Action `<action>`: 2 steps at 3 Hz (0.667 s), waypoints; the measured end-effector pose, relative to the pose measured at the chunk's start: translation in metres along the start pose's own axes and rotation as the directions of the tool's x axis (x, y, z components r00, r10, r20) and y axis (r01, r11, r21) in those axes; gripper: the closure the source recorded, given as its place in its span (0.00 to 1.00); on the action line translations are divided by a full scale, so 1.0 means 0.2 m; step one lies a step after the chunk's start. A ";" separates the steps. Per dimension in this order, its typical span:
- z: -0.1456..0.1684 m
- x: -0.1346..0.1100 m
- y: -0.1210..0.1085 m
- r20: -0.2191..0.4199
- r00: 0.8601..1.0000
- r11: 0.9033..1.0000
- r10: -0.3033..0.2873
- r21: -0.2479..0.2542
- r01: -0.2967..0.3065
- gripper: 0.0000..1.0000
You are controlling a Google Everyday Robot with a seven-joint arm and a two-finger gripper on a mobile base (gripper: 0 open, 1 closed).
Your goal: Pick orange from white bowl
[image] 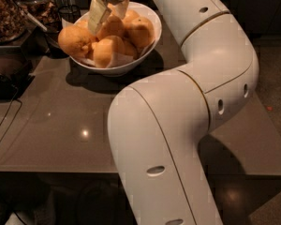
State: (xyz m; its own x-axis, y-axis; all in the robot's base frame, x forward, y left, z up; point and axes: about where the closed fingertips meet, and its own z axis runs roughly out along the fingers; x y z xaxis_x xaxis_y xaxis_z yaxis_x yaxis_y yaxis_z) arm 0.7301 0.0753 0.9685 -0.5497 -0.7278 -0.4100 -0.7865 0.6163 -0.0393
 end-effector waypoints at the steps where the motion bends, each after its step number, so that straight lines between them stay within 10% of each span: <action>1: 0.03 0.04 -0.01 -0.018 1.000 1.000 0.011 0.000 -0.011 0.31; 2: 0.07 0.07 -0.01 -0.030 0.999 1.000 0.019 -0.004 -0.019 0.33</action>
Offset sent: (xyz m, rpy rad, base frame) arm -0.0226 -0.0215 -0.0305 -0.0430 0.0720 -0.0242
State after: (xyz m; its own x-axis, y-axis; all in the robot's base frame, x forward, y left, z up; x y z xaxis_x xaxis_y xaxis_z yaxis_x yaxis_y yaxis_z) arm 0.7286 0.0676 0.9503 -0.5729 -0.7247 -0.3829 -0.7770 0.6288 -0.0275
